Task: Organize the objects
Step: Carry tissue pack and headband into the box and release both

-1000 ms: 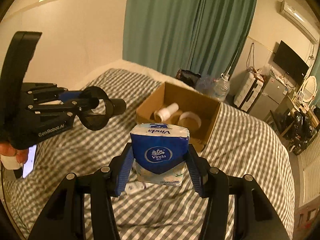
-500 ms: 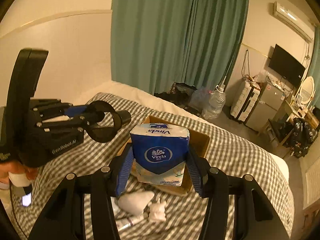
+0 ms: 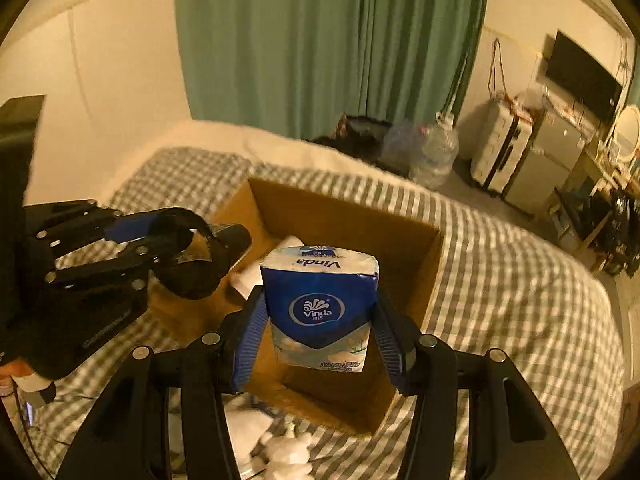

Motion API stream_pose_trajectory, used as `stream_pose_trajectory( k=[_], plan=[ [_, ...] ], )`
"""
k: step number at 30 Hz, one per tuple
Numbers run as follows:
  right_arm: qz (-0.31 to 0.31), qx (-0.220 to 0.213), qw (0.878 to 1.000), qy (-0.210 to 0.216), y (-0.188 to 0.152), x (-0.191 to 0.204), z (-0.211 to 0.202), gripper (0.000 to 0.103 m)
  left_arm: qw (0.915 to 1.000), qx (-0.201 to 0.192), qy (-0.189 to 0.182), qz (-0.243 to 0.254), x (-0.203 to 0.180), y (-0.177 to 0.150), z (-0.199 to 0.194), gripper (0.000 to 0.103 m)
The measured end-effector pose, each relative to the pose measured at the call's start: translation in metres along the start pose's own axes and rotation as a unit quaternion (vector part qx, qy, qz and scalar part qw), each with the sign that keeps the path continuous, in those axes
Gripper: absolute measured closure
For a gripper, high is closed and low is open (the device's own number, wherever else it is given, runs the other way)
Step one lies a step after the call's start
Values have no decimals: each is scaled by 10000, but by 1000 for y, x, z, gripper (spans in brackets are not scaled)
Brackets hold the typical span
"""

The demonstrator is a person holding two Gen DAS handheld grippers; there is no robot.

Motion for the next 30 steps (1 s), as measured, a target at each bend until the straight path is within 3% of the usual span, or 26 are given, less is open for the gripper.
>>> stream_pose_trajectory(
  k=[4, 7, 14, 15, 17, 18, 19, 21, 30],
  plan=[
    [47, 143, 9999, 14, -13, -5, 30, 51, 9997, 190, -179, -5, -5, -11, 29, 83],
    [-32, 191, 9998, -14, -21, -4, 42, 51, 9997, 221, -95, 93, -8, -15, 43, 83],
    [41, 189, 9998, 110, -27, -4, 44, 48, 9985, 460, -302, 82, -16, -25, 52, 81],
    [83, 201, 9997, 140, -27, -4, 39, 45, 9974, 631, -330, 72, -18, -27, 52, 78],
    [157, 165, 9996, 161, -25, -8, 27, 29, 9957, 848, -369, 50, -24, -29, 48, 71],
    [211, 93, 9997, 111, -24, -11, 19, 27, 9955, 874, -376, 38, -26, -28, 43, 59],
    [251, 6, 9997, 53, -22, -14, 8, 25, 9958, 834, -367, 35, -28, -25, 35, 39],
    [313, -126, 9994, 5, -17, -20, -14, 19, 9973, 658, -312, 48, -31, -19, 15, 16],
    [351, -684, 9968, -230, -7, -36, -118, 11, 9998, 9, -185, 43, -37, 10, -84, 8]
  ],
)
Point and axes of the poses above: each gripper's, at about its wrist camera, not at the fingertips, and z roughly the way its jaws point, x to its left, y to its top, the point moved 5 cm from there along z, roughly the way its jaws point, and after that the axes turned 9 degrees about -y, right-handed, at the moved point
